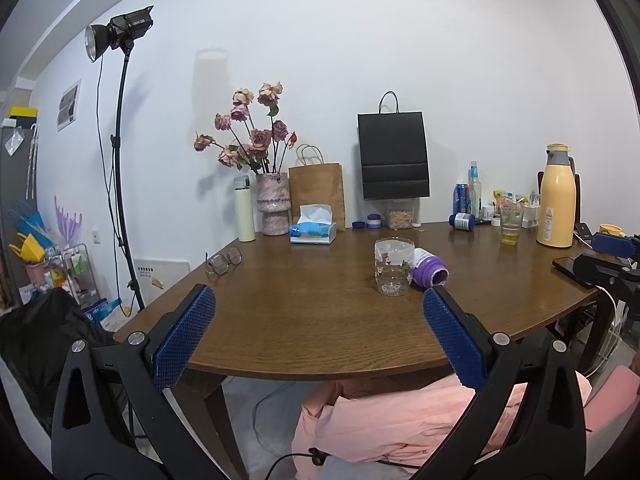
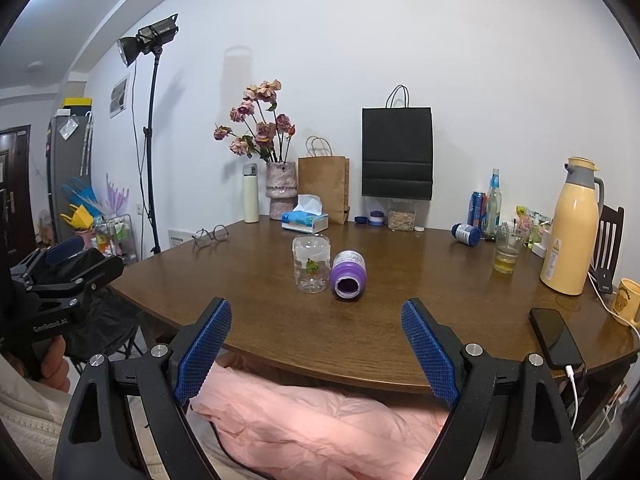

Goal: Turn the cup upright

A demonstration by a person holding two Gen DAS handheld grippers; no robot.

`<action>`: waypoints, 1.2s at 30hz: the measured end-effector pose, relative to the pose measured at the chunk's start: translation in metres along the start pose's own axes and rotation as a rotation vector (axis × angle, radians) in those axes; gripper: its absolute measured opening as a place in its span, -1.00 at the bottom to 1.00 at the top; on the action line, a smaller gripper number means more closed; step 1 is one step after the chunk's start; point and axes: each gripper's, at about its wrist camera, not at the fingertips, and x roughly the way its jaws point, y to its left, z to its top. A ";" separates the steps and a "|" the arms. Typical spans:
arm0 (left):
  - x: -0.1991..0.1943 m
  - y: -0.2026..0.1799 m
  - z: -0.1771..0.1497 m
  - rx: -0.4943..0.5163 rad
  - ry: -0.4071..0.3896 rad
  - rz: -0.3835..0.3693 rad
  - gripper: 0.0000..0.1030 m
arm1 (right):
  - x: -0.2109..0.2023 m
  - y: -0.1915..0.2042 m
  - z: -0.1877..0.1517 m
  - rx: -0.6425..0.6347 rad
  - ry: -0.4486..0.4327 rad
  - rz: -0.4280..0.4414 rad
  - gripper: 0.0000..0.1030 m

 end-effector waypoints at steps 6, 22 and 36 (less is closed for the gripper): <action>0.002 0.001 0.000 -0.003 0.001 0.003 1.00 | 0.001 0.001 0.001 -0.006 -0.003 0.001 0.76; 0.003 0.002 0.002 0.000 -0.003 -0.002 1.00 | 0.000 0.001 0.001 -0.009 -0.006 -0.004 0.76; 0.004 0.002 0.004 0.000 0.000 -0.007 1.00 | 0.001 -0.001 0.002 -0.008 -0.006 0.000 0.76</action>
